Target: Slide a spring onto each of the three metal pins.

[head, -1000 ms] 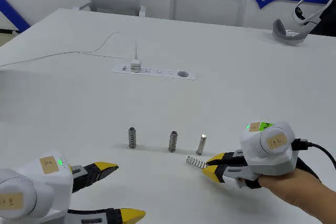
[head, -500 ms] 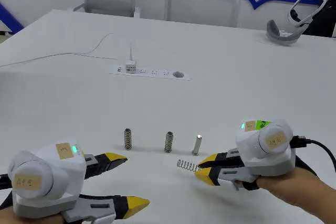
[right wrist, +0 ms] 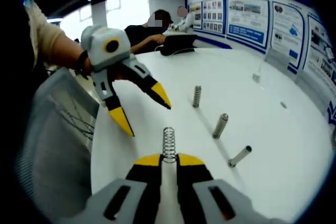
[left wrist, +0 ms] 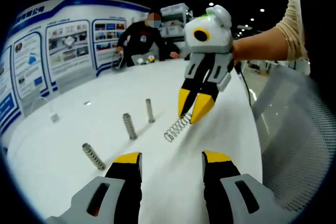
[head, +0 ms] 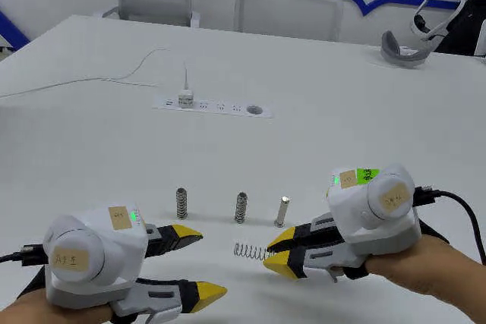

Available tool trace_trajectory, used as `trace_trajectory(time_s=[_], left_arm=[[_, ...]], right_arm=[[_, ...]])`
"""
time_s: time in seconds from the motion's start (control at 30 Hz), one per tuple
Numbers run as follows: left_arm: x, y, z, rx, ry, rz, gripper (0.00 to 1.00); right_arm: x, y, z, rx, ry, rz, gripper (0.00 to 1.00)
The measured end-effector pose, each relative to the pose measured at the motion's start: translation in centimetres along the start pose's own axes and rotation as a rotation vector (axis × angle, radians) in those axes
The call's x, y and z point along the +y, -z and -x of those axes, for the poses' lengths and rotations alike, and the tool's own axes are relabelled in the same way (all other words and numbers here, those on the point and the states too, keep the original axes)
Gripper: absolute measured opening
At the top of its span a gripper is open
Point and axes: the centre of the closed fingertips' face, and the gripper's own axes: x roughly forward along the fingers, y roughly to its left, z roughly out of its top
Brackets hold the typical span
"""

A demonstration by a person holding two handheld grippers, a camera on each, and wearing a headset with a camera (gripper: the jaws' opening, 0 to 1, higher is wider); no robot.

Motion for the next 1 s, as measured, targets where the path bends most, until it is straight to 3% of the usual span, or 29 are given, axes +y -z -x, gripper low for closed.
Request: trace_trajectory(time_s=[0.53, 1.0], left_arm=[[-2.1, -0.2, -0.7, 0.015, 0.053, -0.101, 0.3], [-2.9, -0.2, -1.0, 0.025, 0.067, -0.17, 0.13]], right_arm=[[2.8, -0.3, -0.5, 0.063, -0.117, 0.058, 0.12], [3.6, -1.0, -0.1, 0.071, -0.142, 0.069, 0.12]])
